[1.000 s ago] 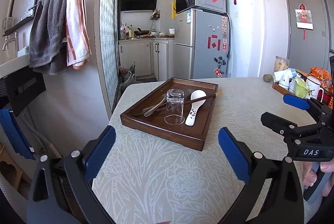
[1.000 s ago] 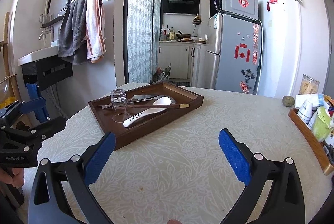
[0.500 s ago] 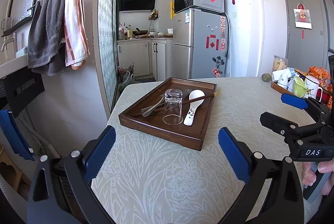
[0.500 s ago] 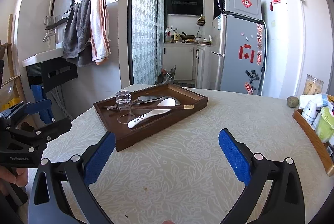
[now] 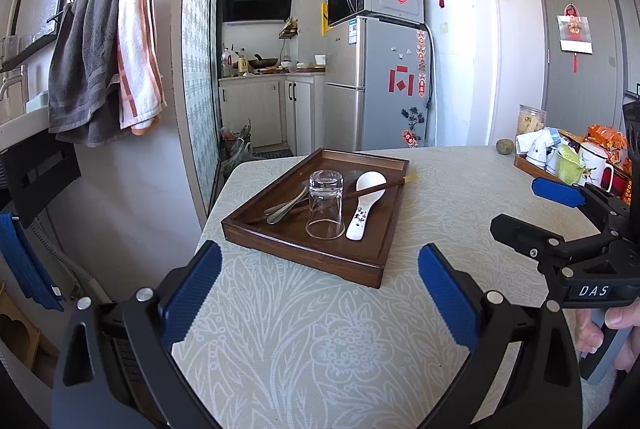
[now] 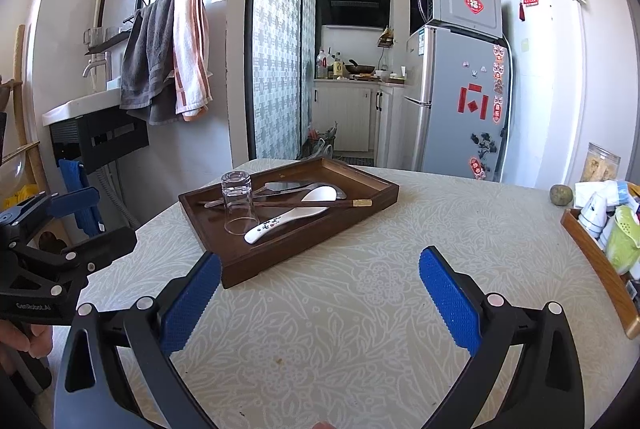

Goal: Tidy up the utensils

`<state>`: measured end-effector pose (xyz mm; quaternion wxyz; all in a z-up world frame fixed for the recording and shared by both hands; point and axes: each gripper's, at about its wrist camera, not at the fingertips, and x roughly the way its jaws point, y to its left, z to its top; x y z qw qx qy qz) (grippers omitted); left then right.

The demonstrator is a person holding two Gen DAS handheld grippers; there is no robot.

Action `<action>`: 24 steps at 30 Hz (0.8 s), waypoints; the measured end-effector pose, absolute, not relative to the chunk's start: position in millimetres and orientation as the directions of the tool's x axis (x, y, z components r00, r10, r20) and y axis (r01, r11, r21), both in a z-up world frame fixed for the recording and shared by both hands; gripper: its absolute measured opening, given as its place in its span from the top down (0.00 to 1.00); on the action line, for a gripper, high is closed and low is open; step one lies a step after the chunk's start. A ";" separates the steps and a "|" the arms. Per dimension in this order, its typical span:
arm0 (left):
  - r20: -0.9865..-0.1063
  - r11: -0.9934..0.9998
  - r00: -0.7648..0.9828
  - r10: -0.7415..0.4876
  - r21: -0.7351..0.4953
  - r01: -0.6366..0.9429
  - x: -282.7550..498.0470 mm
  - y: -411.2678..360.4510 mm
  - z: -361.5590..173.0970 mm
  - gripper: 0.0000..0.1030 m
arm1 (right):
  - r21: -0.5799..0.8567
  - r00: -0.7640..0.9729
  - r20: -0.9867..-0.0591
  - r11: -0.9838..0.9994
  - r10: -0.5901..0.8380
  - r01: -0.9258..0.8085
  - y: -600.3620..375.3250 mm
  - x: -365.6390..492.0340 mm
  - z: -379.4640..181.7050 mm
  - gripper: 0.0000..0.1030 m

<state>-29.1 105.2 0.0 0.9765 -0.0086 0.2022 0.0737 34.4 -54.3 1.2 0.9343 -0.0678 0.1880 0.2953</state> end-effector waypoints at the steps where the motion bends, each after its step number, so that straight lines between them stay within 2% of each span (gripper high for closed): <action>1: -0.396 0.989 0.907 0.140 0.013 -0.147 -28.9 105.1 0.1 0.03 | -0.016 0.755 -0.391 0.816 0.526 -0.577 -54.3 34.4 1.2 0.03; 24: -0.399 0.989 0.907 0.138 0.015 -0.144 -27.5 103.8 -0.4 0.03 | -0.016 0.755 -0.392 0.817 0.526 -0.577 -54.0 34.2 1.6 0.03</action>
